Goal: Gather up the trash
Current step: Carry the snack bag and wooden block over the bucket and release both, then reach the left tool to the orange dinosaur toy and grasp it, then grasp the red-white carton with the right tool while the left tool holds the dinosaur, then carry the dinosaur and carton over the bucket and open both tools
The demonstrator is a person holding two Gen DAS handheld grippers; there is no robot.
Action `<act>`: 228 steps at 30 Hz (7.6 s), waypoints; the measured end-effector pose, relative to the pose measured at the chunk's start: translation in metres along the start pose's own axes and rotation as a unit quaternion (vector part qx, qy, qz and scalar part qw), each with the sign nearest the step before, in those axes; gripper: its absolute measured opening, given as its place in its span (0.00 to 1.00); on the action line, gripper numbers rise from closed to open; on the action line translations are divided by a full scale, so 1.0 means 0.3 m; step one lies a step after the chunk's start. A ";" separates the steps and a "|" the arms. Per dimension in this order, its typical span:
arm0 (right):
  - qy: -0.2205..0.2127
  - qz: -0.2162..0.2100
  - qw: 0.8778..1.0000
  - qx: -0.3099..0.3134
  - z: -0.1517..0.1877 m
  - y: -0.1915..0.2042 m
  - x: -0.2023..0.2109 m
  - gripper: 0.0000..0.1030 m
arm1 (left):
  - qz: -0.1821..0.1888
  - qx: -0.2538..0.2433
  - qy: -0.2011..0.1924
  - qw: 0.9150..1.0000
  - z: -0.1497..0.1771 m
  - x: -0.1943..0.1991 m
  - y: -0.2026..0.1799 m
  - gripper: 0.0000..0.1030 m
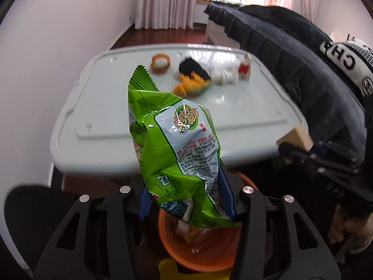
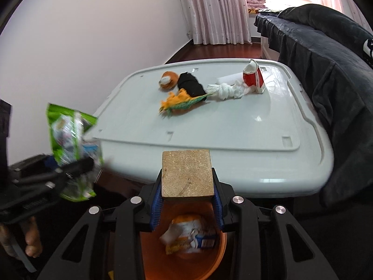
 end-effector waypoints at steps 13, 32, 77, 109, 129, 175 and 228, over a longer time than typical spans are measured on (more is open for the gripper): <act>0.045 -0.014 0.999 -0.010 0.154 0.038 0.090 0.35 | 0.016 -0.004 0.068 0.998 0.223 0.021 -0.019 0.46; 0.126 -0.014 0.992 -0.015 0.308 0.020 -0.030 0.35 | 0.031 -0.007 0.162 0.986 0.380 -0.102 -0.042 0.46; 0.087 -0.006 0.994 -0.064 0.269 -0.034 -0.026 0.63 | 0.043 0.002 0.162 0.986 0.314 -0.121 -0.012 0.63; 0.022 0.015 0.990 -0.135 0.106 -0.183 -0.150 0.79 | 0.154 -0.194 0.039 0.968 -0.258 -0.796 -0.065 0.64; 0.011 0.013 0.994 -0.112 0.088 -0.158 -0.138 0.79 | 0.079 -0.030 0.003 0.996 -0.182 -0.525 0.081 0.60; -0.075 0.165 0.983 -0.006 -0.491 -0.434 -0.541 0.35 | 0.019 -0.011 -0.074 0.997 -0.217 -0.325 0.117 0.60; 0.139 -0.009 0.990 -0.002 0.335 0.042 -0.037 0.39 | -0.004 -0.031 0.140 0.990 0.336 -0.101 0.027 0.60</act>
Point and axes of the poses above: each gripper's, at about its wrist camera, not at the fingertips, and x roughly against the way its jaws point, y to its left, z to its underside, the point moved 9 cm from there along -x, roughly the way its jaws point, and after that the axes turned 14 degrees about -y, right-handed, at the moved point
